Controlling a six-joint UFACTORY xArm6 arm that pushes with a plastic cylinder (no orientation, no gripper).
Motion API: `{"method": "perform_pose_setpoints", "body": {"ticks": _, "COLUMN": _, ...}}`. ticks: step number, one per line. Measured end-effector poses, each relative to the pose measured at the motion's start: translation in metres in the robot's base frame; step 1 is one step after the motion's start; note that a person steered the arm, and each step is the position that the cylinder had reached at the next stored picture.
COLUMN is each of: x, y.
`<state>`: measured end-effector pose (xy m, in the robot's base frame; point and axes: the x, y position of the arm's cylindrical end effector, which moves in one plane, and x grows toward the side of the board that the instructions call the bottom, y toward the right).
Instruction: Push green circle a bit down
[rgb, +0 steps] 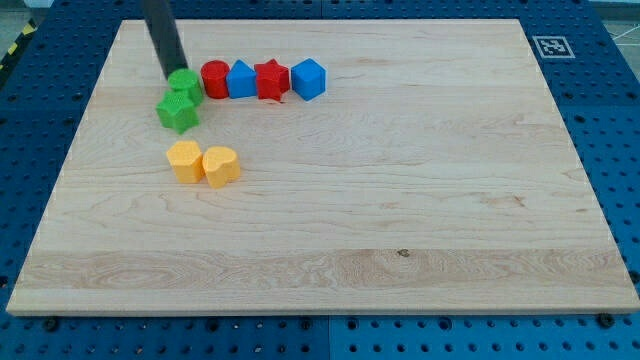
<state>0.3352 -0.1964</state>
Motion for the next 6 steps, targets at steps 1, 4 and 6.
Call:
{"method": "perform_pose_setpoints", "body": {"ticks": 1, "x": 0.065, "y": -0.008}}
{"method": "perform_pose_setpoints", "body": {"ticks": 4, "x": 0.151, "y": -0.032}}
{"method": "perform_pose_setpoints", "body": {"ticks": 6, "x": 0.005, "y": -0.033}}
